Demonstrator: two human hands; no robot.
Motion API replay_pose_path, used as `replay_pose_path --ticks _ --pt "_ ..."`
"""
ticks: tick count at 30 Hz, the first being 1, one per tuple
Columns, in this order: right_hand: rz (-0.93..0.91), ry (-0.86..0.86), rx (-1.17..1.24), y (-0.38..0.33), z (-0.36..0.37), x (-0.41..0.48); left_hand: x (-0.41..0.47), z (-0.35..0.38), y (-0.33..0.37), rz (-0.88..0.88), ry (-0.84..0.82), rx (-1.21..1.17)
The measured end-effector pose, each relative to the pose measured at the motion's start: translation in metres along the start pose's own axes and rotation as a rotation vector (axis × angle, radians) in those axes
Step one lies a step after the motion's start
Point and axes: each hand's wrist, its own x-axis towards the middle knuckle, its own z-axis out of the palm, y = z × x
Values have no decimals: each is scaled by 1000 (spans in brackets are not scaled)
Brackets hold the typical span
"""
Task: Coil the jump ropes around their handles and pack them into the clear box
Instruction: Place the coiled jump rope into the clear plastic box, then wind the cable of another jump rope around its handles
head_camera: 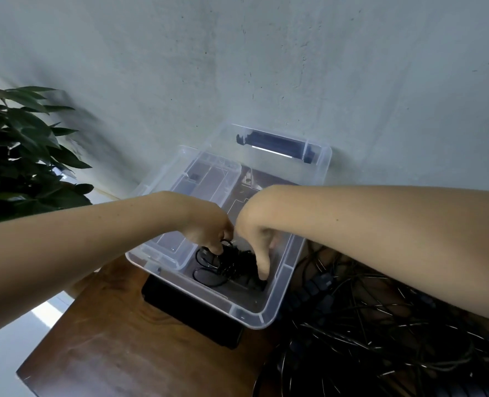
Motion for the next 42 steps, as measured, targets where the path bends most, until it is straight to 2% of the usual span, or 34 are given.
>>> replay_pose_path --ticks 1,3,10,18,21,24,27,31,42 --pt "-7 19 -90 6 -4 -6 -2 -1 -1 14 2 -10" --pt "-22 77 -114 16 -6 -19 -5 -3 -2 30 20 -24" --pt "-131 301 46 42 -6 -35 -4 -3 -4 74 88 -74" --pt "-174 521 35 52 -10 -60 -13 -16 -5 42 174 -143" --pt "-201 709 162 60 2 -85 -26 -24 -6 58 346 -231" --pt "-246 970 474 72 32 -118 -47 -27 -2 94 615 -360" --pt "-268 1168 764 79 81 -147 -68 -29 22 144 789 -526" --pt "-165 1257 892 84 163 -184 -89 -31 84 272 899 -664" --pt "296 1221 1132 72 358 -259 -83 -12 244 620 838 -712"
